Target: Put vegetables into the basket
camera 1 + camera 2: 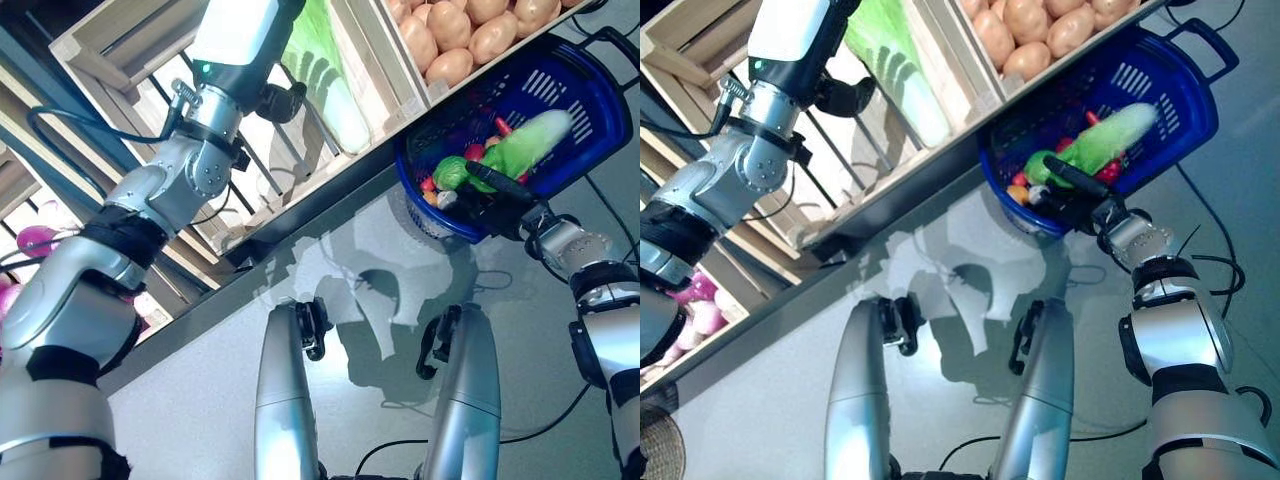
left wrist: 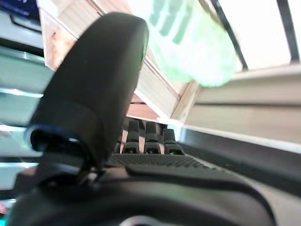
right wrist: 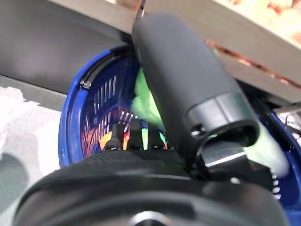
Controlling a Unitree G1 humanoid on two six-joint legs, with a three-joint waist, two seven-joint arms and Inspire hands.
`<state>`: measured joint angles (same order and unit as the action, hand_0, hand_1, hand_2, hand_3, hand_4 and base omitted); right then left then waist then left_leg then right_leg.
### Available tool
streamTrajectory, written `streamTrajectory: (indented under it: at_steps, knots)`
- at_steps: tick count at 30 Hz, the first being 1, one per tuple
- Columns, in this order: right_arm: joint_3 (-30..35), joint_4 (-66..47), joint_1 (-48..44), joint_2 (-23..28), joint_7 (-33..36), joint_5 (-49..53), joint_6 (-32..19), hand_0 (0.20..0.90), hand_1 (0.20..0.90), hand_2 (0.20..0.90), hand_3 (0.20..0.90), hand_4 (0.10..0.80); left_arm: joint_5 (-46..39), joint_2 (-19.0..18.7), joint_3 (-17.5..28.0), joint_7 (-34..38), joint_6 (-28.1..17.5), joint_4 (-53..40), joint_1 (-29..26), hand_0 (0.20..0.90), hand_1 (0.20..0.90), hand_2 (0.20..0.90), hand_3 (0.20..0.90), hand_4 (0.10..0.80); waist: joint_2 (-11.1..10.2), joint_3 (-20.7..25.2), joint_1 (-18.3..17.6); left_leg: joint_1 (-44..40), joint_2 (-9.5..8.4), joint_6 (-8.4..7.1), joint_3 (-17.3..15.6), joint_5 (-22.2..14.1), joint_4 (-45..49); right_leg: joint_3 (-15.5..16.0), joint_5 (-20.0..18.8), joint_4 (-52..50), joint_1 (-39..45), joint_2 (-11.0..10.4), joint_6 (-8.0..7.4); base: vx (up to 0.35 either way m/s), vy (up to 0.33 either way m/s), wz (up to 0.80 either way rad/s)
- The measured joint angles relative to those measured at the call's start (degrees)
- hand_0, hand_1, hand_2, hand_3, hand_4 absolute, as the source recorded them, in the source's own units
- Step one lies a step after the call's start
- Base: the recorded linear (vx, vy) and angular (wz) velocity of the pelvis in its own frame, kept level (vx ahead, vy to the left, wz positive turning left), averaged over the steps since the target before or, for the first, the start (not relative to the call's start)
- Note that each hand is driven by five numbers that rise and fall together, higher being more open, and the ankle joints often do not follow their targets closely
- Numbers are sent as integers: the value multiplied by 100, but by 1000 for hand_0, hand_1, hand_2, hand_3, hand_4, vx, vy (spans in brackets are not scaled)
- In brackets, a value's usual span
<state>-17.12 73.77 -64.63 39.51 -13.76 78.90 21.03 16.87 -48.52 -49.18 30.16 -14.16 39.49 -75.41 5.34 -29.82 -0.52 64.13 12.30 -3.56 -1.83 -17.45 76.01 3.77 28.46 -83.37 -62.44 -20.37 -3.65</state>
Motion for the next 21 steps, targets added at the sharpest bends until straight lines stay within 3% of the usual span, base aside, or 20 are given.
streamTrajectory:
  at_steps: [4,8,12,15,21]
  knots:
    - [-3,-7,-4,85,-154,-60,142,900,900,900,900,800,194,-50,-213,267,102,144,-158,900,900,900,900,800,-2,1,-5,-1,62,6,-32,-2,2,8,0,3,6,7,-1,0,0,0]
    - [-367,-202,-9,128,-220,-1149,130,900,900,900,900,800,519,-81,-340,460,242,227,-221,900,900,900,900,800,-3,1,-14,-34,70,14,-39,-7,0,8,-4,14,41,8,-10,0,0,0]
    - [-691,-220,-25,206,-220,-1606,127,900,900,900,900,800,1084,-274,-834,527,279,223,-373,900,900,900,900,800,-5,2,-21,-100,78,23,-45,-13,-6,0,0,34,107,14,-2,4,8,-1]
    - [-861,-478,-30,319,-220,-1599,116,900,900,900,900,800,1744,-638,-1466,523,325,83,-637,900,900,900,900,800,-5,3,-51,-121,215,43,-142,-22,-12,-1,-3,60,115,30,-9,16,50,-5]
    - [-998,-1014,-24,429,-264,-1591,105,900,900,900,900,800,2221,-846,-2074,112,398,-138,-925,900,900,900,900,800,-6,2,-138,-134,281,86,-247,-61,-47,-30,-29,145,90,50,-63,-13,66,-5]
